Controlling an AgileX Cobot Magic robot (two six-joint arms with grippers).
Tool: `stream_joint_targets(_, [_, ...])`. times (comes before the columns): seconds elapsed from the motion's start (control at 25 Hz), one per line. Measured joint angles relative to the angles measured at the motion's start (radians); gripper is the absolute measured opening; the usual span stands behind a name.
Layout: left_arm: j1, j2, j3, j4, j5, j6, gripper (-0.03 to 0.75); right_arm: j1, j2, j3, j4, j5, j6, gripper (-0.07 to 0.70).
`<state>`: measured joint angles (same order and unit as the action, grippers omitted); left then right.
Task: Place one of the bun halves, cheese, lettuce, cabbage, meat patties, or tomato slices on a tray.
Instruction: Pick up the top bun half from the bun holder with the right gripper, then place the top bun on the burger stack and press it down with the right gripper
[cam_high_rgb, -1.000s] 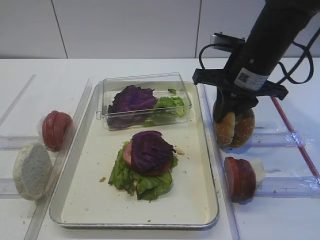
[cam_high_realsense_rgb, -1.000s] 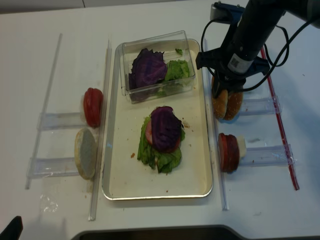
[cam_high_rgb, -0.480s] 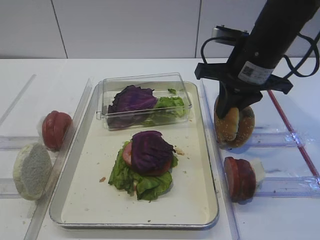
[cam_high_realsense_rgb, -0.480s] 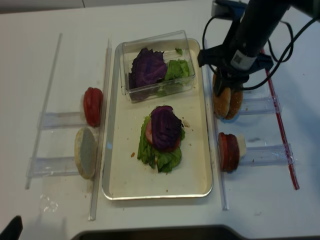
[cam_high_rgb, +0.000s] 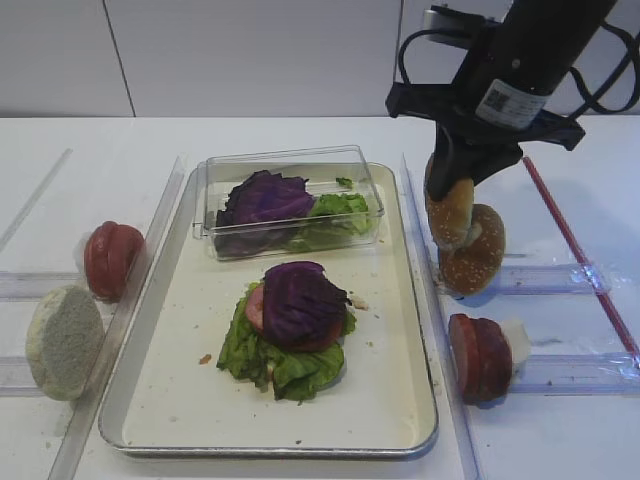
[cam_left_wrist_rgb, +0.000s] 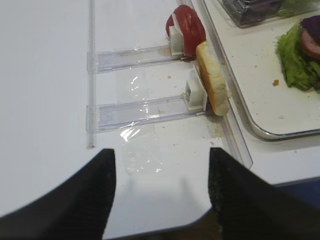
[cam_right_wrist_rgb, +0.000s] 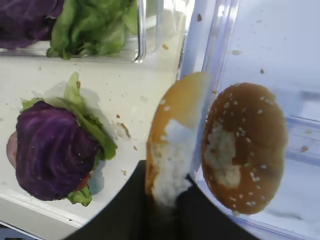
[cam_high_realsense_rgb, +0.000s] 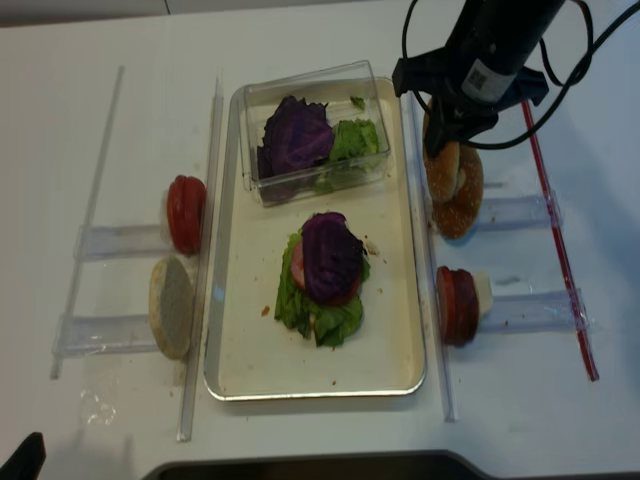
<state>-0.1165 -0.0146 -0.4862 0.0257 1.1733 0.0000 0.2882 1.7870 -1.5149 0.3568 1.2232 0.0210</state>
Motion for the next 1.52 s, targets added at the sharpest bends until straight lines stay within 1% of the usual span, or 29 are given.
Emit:
stream_joint_targets(0.36, [0.000,0.000,0.000,0.000,0.000,0.000,0.391,0.000,-0.053,0.000,0.006,0.006,0.002,0.106])
stream_joint_targets(0.68, [0.000,0.000,0.000,0.000,0.000,0.000,0.391,0.002,-0.090,0.000,0.109,0.008,-0.005,0.105])
stream_joint_targets(0.8, [0.000,0.000,0.000,0.000,0.000,0.000,0.391,0.034,-0.101,0.002,0.118,0.008,-0.021,0.104])
stream_joint_targets(1.04, [0.000,0.000,0.000,0.000,0.000,0.000,0.391,0.157,-0.107,0.002,0.131,0.010,-0.021,0.104])
stream_joint_targets(1.16, [0.000,0.000,0.000,0.000,0.000,0.000,0.391,0.200,-0.107,0.002,0.133,0.008,-0.021,0.104])
stream_joint_targets(1.24, [0.000,0.000,0.000,0.000,0.000,0.000,0.391,0.221,-0.107,0.004,0.139,-0.006,-0.021,0.104])
stream_joint_targets(1.4, [0.000,0.000,0.000,0.000,0.000,0.000,0.391,0.254,-0.109,0.011,0.166,-0.052,-0.041,0.104])
stream_joint_targets(1.52, [0.000,0.000,0.000,0.000,0.000,0.000,0.391,0.266,-0.129,0.071,0.228,-0.120,-0.078,0.097])
